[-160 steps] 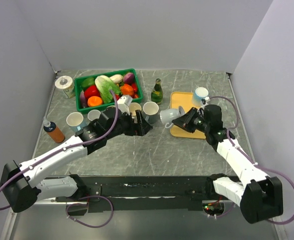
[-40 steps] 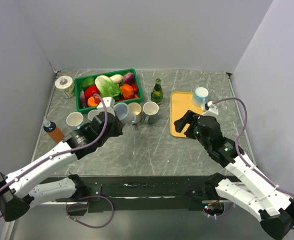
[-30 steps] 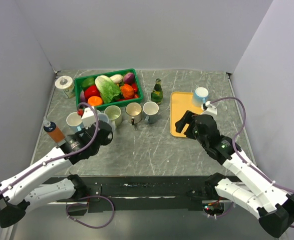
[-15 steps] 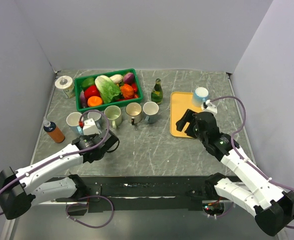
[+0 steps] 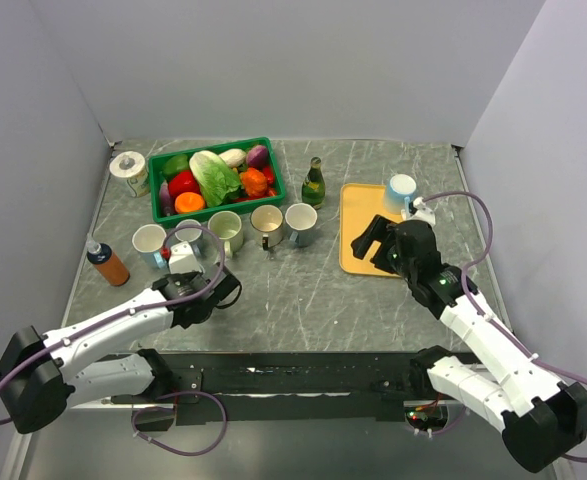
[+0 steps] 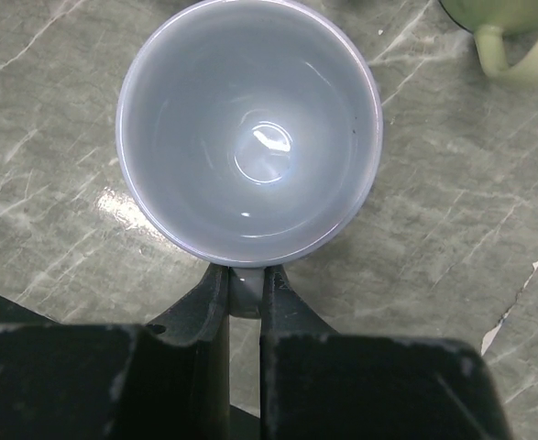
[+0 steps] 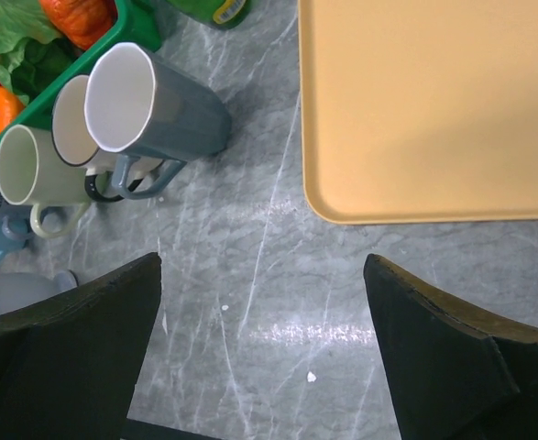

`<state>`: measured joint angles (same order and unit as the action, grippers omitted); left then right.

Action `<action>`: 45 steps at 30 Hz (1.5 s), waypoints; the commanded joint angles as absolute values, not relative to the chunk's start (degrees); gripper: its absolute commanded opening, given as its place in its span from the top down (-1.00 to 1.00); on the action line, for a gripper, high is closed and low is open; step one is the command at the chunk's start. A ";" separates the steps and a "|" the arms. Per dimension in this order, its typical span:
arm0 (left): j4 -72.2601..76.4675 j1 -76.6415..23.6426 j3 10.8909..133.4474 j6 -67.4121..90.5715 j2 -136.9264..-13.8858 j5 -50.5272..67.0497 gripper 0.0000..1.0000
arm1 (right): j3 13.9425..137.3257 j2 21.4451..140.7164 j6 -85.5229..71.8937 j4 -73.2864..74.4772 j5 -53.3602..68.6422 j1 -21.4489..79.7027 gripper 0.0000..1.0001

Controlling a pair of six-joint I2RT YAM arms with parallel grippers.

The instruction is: Turn the mug right side up

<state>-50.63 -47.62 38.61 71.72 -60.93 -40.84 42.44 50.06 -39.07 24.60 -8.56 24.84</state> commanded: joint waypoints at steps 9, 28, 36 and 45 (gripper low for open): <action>-54.67 -47.81 40.95 76.82 -60.03 -41.22 -0.20 | 41.57 50.27 -36.48 20.57 -6.42 22.76 -0.99; -48.79 -47.81 48.78 65.15 -44.39 -41.84 -0.93 | 59.67 65.47 -19.10 26.11 -21.88 16.52 -1.00; -33.42 -47.81 49.66 52.58 -42.10 -34.46 -0.93 | 69.43 77.68 -3.71 25.41 -24.63 14.69 -0.99; -22.77 -47.72 46.76 46.67 -44.64 -23.57 -0.93 | 76.64 94.29 1.67 25.23 -23.30 11.08 -0.96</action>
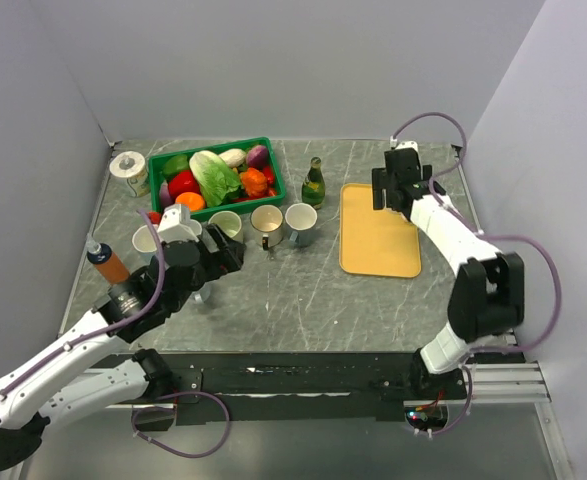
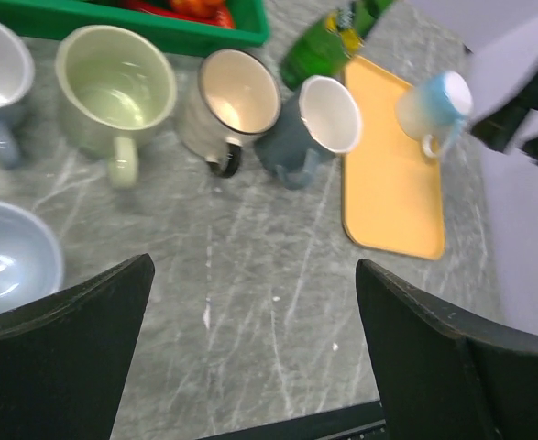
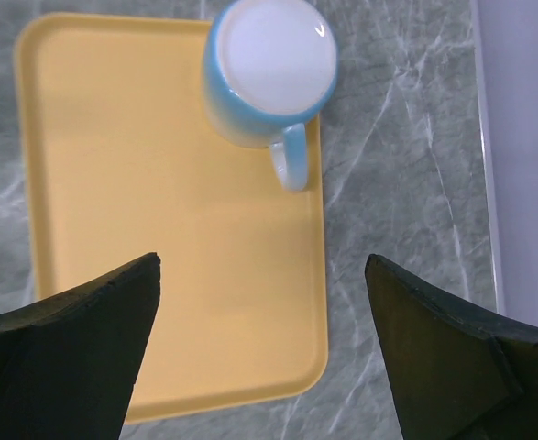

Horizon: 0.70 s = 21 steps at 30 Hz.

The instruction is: Turn the mug right side up

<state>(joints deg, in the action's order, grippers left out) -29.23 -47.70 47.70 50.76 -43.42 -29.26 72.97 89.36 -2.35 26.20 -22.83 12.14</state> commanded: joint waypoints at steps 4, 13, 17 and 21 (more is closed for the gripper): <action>-21.36 -47.72 46.32 46.23 -45.26 -21.54 -0.93 | 76.99 98.08 3.16 22.41 -18.47 9.23 -0.90; -19.95 -47.64 47.46 45.26 -47.99 -19.34 -0.93 | 80.24 105.64 4.30 20.74 -13.98 5.10 -0.85; -20.04 -47.55 47.90 45.00 -48.95 -18.99 -0.93 | 81.65 108.63 5.62 20.48 -11.52 4.22 -0.82; -20.13 -47.55 48.25 44.56 -49.66 -18.81 -0.93 | 82.96 110.12 6.07 19.68 -10.02 3.69 -0.71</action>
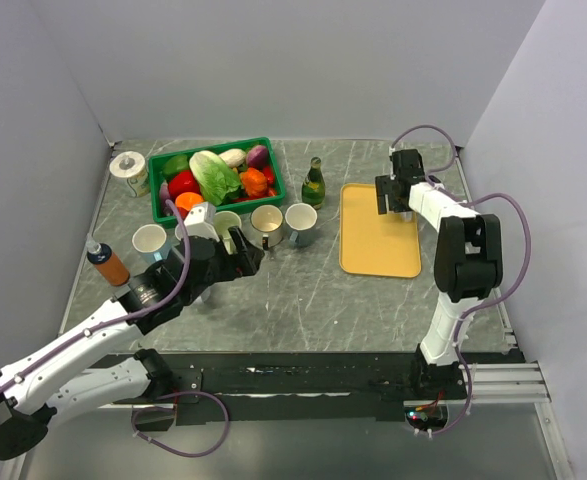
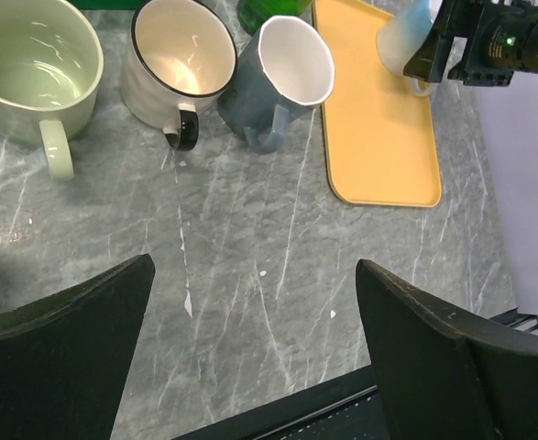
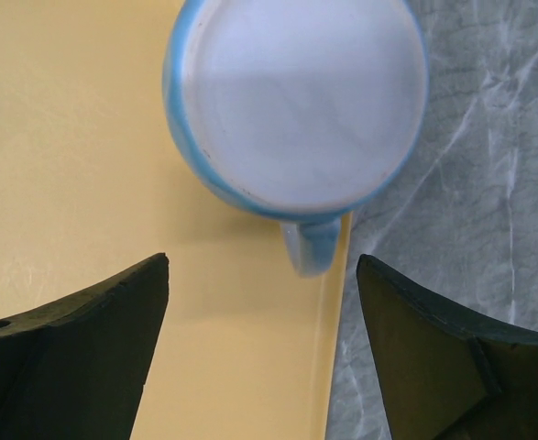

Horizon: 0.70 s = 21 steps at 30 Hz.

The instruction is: Turn the mug right side up

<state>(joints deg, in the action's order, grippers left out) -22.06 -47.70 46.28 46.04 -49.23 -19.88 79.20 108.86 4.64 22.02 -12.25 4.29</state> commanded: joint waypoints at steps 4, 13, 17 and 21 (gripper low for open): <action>-20.13 -47.55 48.25 44.56 -49.66 -18.90 -0.93 | 86.57 112.94 3.61 23.64 -12.74 3.16 -0.40; -19.51 -47.37 47.02 45.53 -48.78 -18.37 -0.93 | 85.95 112.94 0.27 23.37 -15.55 2.90 0.26; -20.30 -47.37 47.02 45.61 -48.25 -18.63 -0.93 | 87.54 114.08 -2.55 25.23 -17.32 2.29 0.61; -20.39 -47.29 46.85 46.14 -47.90 -18.98 -0.93 | 86.49 113.73 -3.43 24.87 -16.17 2.02 1.00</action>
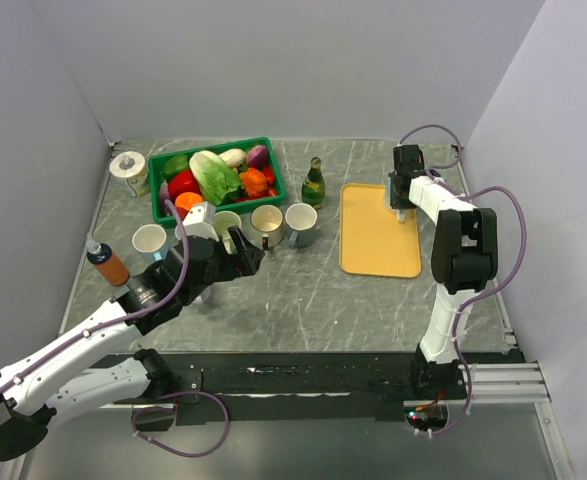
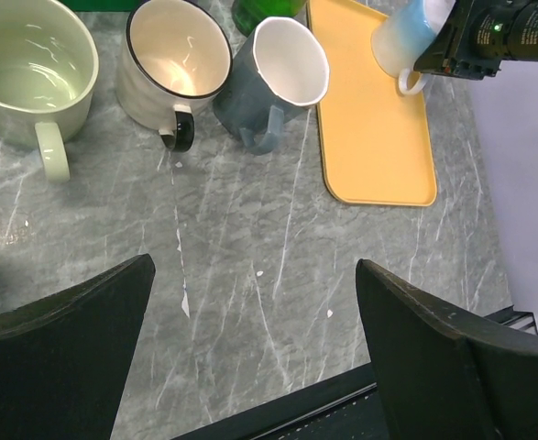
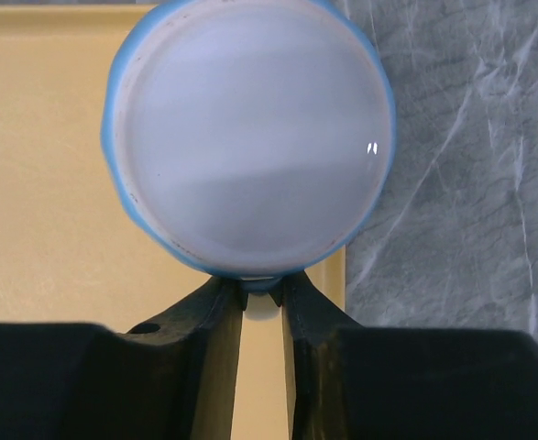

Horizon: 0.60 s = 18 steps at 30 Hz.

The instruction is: Turn the mug right side up

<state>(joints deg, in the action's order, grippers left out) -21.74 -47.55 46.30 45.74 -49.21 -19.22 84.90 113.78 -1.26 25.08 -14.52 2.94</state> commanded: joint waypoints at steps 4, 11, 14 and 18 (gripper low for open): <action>-19.86 -47.29 46.32 46.49 -47.55 -18.55 -0.93 | 86.22 112.68 -5.18 25.40 -13.98 2.02 1.00; -20.30 -47.20 46.49 46.76 -47.55 -18.19 -0.93 | 82.18 104.70 -11.42 22.59 -6.18 0.27 1.00; -20.30 -47.28 46.32 46.76 -47.11 -18.11 -0.93 | 80.60 99.94 -14.58 21.71 -1.17 -1.30 1.00; -19.69 -47.11 45.97 46.76 -46.50 -17.49 -0.93 | 77.44 92.92 -18.01 20.66 4.82 -1.76 1.00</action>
<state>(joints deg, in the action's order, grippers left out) -21.69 -47.42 46.17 46.19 -48.03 -18.70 77.93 103.55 -12.67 25.96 -2.59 -0.84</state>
